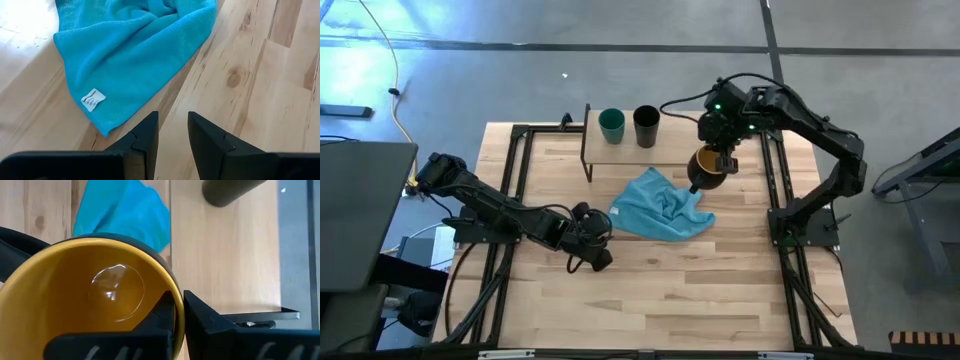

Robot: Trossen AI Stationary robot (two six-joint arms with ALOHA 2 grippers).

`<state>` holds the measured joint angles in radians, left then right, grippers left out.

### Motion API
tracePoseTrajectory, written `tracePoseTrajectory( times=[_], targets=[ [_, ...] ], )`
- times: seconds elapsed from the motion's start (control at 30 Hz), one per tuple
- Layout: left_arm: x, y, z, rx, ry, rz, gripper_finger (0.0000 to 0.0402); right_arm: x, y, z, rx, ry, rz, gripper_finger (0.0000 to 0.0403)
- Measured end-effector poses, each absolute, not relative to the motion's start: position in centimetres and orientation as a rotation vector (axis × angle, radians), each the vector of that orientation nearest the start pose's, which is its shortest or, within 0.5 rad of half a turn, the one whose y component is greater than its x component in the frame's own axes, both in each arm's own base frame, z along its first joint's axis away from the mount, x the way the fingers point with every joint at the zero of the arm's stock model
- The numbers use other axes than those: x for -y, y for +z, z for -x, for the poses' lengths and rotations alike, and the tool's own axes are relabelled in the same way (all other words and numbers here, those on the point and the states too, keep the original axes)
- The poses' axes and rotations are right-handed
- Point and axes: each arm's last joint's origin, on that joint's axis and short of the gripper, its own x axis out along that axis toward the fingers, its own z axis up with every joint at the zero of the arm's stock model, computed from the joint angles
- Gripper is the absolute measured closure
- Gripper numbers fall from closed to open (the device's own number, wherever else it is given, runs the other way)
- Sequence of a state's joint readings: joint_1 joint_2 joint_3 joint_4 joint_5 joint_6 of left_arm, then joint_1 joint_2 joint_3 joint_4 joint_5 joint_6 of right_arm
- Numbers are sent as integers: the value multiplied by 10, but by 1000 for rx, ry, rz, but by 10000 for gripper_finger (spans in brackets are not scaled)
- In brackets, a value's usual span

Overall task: Stack small to large cups/mugs on shelf
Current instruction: Put the black mug on the shelf

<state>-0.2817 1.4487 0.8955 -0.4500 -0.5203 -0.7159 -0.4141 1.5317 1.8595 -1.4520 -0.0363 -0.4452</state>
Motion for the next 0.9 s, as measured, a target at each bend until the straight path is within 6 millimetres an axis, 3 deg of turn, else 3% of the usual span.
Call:
tracePoseTrajectory(
  times=[0.3,0.9],
  targets=[
    [64,209,-271,-787,529,300,308,116,402,-255,-1206,9,249,403],
    [64,210,-272,-756,554,384,308,147,406,-252,-1082,34,364,403]
  ],
)
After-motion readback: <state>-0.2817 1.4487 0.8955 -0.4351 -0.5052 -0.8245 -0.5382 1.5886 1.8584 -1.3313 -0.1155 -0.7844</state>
